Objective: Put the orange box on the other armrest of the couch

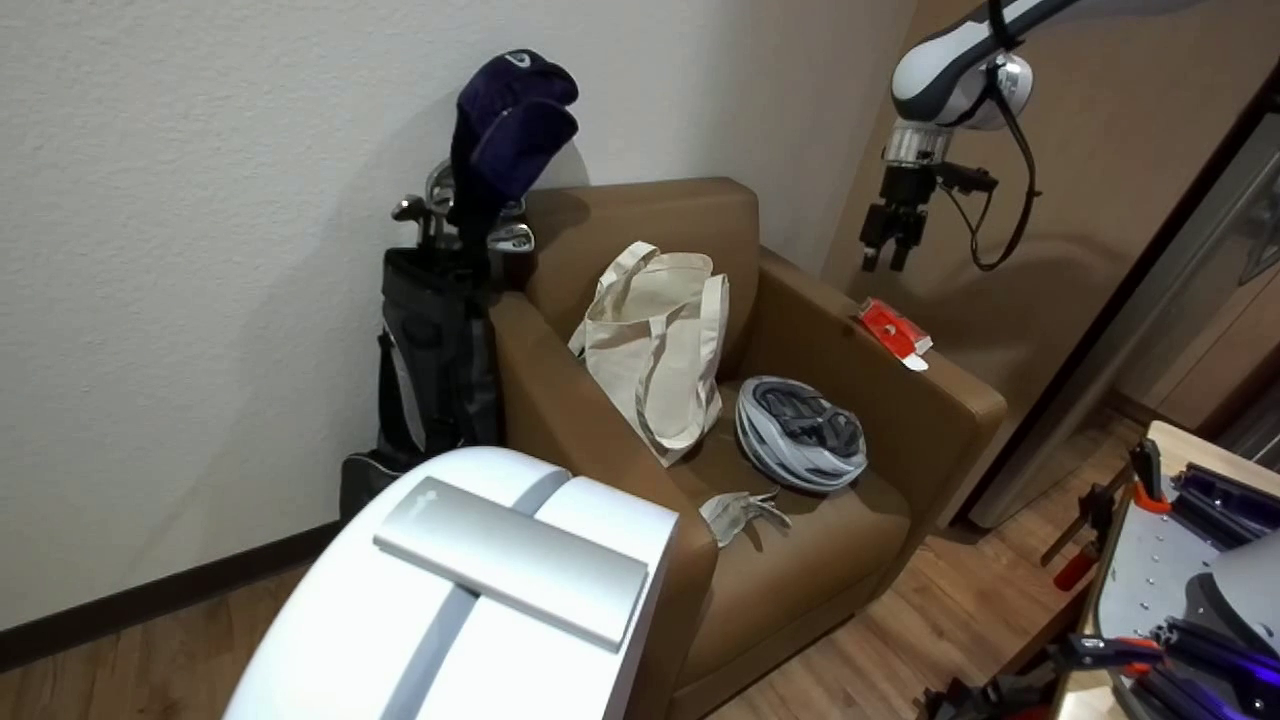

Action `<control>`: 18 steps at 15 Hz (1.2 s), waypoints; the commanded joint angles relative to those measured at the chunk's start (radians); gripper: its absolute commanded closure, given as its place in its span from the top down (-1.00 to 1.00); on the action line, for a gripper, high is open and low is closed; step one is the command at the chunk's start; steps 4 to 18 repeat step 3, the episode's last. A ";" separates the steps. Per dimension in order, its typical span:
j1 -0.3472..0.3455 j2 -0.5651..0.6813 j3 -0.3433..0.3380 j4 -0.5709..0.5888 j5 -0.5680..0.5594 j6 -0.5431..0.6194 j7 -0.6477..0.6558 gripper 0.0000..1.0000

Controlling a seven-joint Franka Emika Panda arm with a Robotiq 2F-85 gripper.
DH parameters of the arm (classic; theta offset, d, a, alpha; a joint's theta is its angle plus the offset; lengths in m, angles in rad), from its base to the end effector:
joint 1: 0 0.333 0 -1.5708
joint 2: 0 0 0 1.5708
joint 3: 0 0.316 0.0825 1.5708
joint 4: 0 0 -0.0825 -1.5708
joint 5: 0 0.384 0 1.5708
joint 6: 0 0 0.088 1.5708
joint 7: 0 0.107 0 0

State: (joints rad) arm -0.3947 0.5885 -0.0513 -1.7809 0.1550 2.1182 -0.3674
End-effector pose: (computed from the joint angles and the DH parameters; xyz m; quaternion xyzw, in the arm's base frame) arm 0.5723 -0.2638 0.2076 -0.9876 0.0846 0.0958 0.0913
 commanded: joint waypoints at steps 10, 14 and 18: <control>0.030 -0.053 0.002 -0.098 0.080 0.079 -0.004 1.00; 0.030 -0.053 0.002 -0.098 0.080 0.079 -0.004 1.00; 0.030 -0.053 0.002 -0.098 0.080 0.079 -0.004 1.00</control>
